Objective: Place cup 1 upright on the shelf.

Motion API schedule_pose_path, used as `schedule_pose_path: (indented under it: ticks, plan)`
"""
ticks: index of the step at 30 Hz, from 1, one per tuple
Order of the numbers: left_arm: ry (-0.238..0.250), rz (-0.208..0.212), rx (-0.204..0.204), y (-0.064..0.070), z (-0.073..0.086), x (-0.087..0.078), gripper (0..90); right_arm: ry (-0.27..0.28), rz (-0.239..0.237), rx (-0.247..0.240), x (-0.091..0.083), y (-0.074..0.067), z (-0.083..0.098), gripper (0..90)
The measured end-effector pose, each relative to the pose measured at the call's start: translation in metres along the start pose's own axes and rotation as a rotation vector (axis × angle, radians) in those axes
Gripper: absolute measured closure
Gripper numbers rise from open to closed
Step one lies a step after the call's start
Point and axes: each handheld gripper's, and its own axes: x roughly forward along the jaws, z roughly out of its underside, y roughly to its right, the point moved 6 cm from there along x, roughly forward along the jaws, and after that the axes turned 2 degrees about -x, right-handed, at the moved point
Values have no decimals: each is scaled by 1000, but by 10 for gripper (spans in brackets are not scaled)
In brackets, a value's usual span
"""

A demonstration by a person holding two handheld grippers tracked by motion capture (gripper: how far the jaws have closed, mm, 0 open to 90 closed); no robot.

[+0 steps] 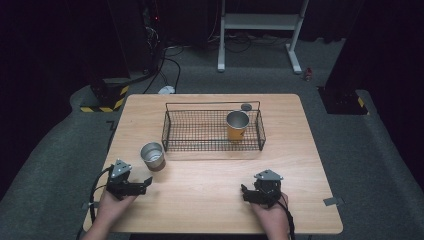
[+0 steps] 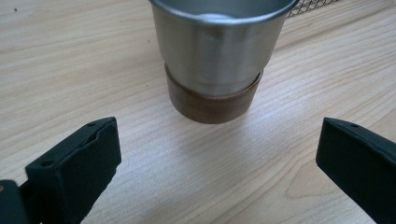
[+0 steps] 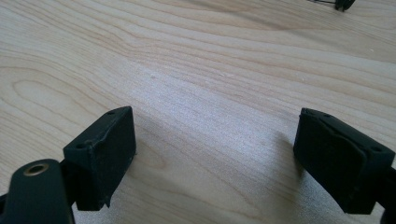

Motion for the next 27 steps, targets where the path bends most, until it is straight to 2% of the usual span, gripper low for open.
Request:
schedule_pose_path:
  ticks: [6,11,13,21,27]
  plan:
    - [11,9,8,4,-4,0,6,0,0,0,0,0,0,130]
    - [10,36,-23,4,-7,0,6,0,0,-1,0,0,0,130]
    - [1,21,-13,2,-10,2,6,-1,0,1,0,0,0,130]
    - [38,12,-16,1,-25,9,6,0,0,3,0,0,0,130]
    - [47,21,-24,1,-32,17,6,-1,0,2,0,0,0,130]
